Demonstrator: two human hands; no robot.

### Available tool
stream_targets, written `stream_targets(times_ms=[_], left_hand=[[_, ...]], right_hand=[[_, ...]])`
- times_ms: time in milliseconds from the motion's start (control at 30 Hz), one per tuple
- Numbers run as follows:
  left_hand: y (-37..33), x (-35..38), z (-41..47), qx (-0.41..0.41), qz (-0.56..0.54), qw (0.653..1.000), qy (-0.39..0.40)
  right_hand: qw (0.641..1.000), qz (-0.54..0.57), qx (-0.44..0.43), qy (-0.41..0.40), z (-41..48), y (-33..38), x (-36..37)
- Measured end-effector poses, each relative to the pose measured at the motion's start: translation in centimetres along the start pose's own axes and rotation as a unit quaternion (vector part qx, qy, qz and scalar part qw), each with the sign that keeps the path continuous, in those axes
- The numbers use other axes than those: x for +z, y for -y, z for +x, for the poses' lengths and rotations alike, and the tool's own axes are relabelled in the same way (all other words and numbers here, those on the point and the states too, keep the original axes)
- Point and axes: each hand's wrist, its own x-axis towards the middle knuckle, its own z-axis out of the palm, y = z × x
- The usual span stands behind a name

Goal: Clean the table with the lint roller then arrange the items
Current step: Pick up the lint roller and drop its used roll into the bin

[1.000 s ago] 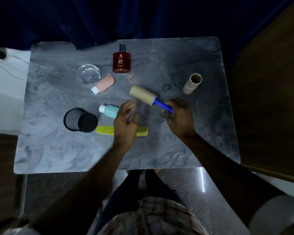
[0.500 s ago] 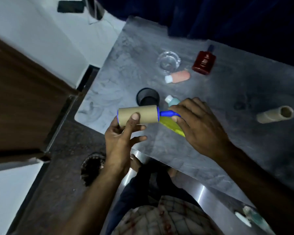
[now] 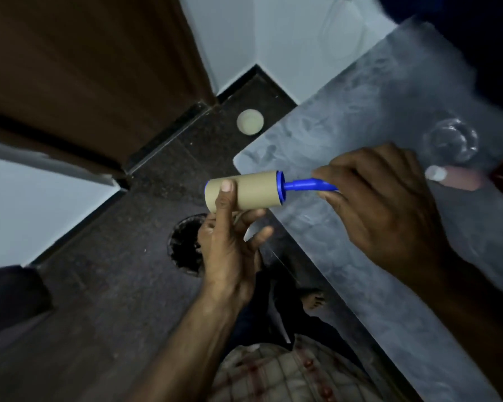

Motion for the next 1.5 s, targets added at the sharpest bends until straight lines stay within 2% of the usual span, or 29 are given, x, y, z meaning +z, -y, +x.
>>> stream_targets(times_ms=[133, 300, 400, 533, 667, 800, 900, 1067, 1167, 1267, 1500], left_hand=[[-2.8, -2.3, 1.2, 0.05, -0.034, 0.998, -0.029], [-6.1, -6.8, 2.6, 0.133, 0.012, 0.991, -0.015], [-6.7, -8.8, 2.6, 0.148, 0.046, 0.988, -0.004], [-6.3, -10.5, 2.5, 0.128, 0.042, 0.99, -0.041], [-5.6, -12.0, 3.1, 0.11, 0.011, 0.992, -0.06], [-4.7, -13.8, 4.5, 0.087, -0.043, 0.991, -0.09], [-4.1, -15.3, 5.4, 0.068, -0.1, 0.985, -0.124], [-3.3, -17.9, 7.4, 0.046, -0.219, 0.95, -0.219], [-2.2, -20.6, 9.4, 0.049, -0.27, 0.922, -0.274], [0.1, -23.3, 12.0, 0.02, -0.244, 0.914, -0.323], [7.2, -28.9, 18.3, -0.056, -0.191, 0.888, -0.415]], right_hand=[[0.999, 0.018, -0.03, 0.032, 2.8, 1.0, 0.8], [0.996, 0.04, -0.046, 0.07, 5.3, 3.0, 1.7], [0.996, 0.052, -0.061, 0.037, 6.1, 4.7, 2.5], [0.994, 0.049, -0.098, -0.023, 6.5, 6.7, 3.4], [0.989, 0.069, -0.107, 0.07, 6.8, 7.9, 5.4], [0.977, 0.13, -0.051, 0.163, 6.5, 8.7, 7.7], [0.969, 0.167, -0.021, 0.183, 6.1, 9.4, 9.5], [0.974, 0.162, -0.016, 0.16, 5.6, 10.7, 11.7], [0.966, 0.209, 0.001, 0.155, 5.9, 11.3, 12.6], [0.948, 0.258, 0.009, 0.188, 7.2, 12.1, 13.6], [0.927, 0.296, 0.005, 0.228, 8.6, 12.8, 16.1]])
